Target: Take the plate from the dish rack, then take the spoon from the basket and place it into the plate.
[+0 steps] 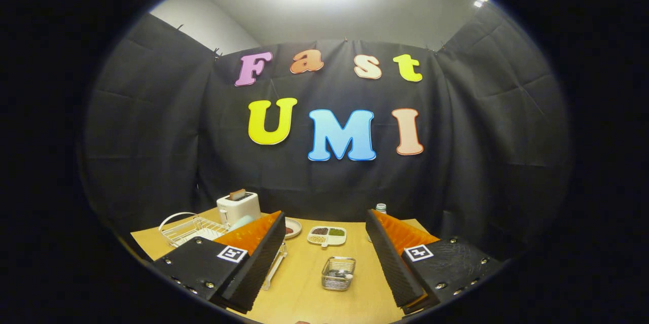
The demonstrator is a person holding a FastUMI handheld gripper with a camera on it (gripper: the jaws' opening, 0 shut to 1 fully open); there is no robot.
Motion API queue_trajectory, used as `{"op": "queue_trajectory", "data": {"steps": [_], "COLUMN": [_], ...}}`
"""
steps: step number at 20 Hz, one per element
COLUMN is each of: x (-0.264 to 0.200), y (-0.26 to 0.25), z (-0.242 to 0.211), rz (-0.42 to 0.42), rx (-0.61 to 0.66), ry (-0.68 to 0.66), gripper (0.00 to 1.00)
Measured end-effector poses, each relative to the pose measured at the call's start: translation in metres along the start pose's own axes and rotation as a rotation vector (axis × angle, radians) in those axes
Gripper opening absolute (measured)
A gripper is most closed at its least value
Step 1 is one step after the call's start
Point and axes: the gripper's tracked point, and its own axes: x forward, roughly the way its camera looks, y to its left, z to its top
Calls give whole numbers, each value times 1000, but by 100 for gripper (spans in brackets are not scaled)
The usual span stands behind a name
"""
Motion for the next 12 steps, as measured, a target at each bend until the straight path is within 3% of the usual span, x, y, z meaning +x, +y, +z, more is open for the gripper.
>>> {"op": "queue_trajectory", "data": {"steps": [12], "x": [56], "y": [82], "z": [-1], "rz": [-62], "rx": [28], "ry": [30], "gripper": [97]}}
